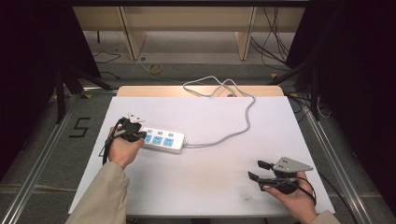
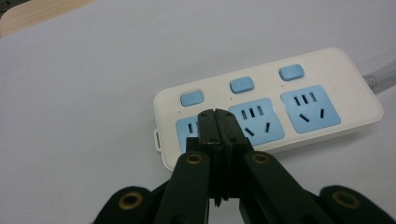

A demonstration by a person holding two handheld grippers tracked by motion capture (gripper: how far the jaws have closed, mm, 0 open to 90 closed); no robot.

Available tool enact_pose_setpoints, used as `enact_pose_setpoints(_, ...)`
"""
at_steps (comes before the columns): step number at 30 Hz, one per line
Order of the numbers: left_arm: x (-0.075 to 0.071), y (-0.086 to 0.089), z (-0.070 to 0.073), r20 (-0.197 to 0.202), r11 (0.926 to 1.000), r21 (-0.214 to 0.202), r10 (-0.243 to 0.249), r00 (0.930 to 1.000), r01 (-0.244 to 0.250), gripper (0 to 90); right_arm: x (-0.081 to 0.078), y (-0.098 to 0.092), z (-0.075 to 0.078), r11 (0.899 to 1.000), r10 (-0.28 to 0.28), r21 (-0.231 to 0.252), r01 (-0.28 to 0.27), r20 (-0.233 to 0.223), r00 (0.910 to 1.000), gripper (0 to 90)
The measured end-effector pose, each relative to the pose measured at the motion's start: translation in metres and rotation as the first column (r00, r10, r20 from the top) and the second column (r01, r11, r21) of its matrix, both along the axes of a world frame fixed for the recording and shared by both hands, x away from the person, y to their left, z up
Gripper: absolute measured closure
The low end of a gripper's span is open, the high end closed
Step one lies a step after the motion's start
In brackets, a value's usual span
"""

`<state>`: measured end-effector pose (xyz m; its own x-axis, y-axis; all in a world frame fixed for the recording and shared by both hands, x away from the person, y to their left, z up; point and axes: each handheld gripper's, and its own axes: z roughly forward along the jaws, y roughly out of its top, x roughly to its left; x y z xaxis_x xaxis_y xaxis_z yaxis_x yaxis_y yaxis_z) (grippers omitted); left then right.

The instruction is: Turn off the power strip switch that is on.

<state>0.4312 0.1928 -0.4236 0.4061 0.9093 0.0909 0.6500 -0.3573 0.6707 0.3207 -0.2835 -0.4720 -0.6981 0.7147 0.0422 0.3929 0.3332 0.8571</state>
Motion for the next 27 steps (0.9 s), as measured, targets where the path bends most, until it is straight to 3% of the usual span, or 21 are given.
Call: enact_pose_setpoints(27, 0.012, -0.006, 0.002, -0.021, 0.9999, 0.012, -0.006, 0.9998, 0.006, 89.6, 0.0, 0.0, 0.0, 1.0, 0.004, -0.004, -0.004, 0.003, 1.0, 40.8)
